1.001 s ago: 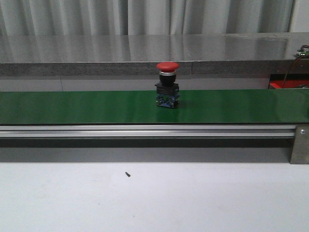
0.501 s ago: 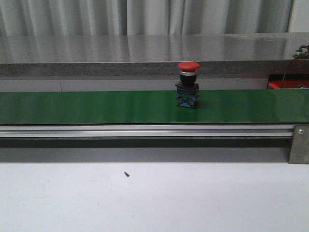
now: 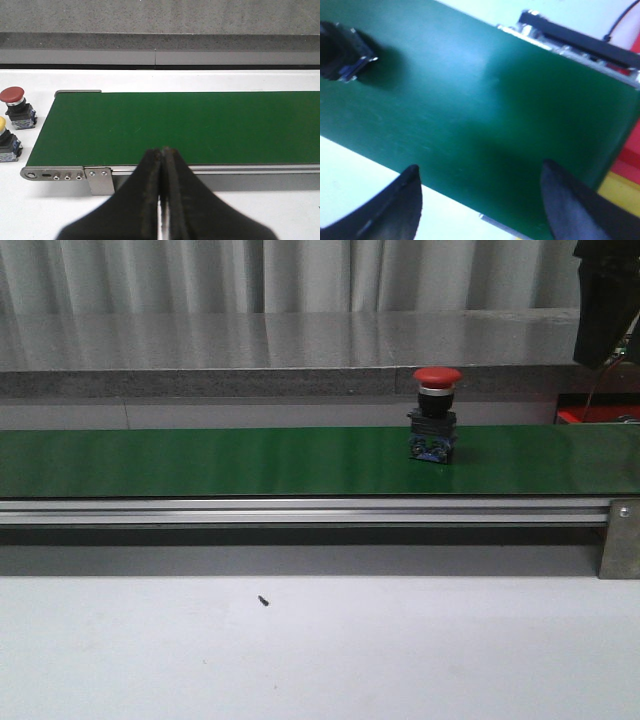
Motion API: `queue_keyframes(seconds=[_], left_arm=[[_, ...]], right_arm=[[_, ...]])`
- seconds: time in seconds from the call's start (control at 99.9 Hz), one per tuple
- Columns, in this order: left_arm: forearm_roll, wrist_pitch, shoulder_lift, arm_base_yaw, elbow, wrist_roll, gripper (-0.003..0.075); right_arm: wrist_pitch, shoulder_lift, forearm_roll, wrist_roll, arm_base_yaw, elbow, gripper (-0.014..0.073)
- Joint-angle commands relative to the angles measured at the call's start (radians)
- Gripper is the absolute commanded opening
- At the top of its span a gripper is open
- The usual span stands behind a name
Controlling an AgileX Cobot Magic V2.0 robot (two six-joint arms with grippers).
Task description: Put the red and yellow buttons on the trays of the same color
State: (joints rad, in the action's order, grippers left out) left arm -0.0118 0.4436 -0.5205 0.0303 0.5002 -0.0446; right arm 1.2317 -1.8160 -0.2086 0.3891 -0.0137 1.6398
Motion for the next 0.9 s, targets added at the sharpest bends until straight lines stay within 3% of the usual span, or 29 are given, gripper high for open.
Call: queue_keyframes(seconds=[0.0, 0.36, 0.631, 0.891], left_arm=[[-0.003, -0.086, -0.003, 0.007, 0.027, 0.002, -0.0019], [-0.003, -0.089, -0.003, 0.007, 0.027, 0.002, -0.0019], [-0.003, -0.088, -0.003, 0.007, 0.027, 0.002, -0.002], [-0.003, -0.09, -0.003, 0.007, 0.027, 0.002, -0.0019]], right_arm=[[0.004, 0.061, -0.001, 0.014, -0.033, -0.004, 0.0507], [-0.055, 0.061, 0.035, 0.044, -0.172, -0.016, 0.0507], [-0.19, 0.051, 0.04, 0.047, -0.176, -0.016, 0.0507], [-0.21, -0.021, 0.085, 0.048, -0.176, -0.015, 0.0482]])
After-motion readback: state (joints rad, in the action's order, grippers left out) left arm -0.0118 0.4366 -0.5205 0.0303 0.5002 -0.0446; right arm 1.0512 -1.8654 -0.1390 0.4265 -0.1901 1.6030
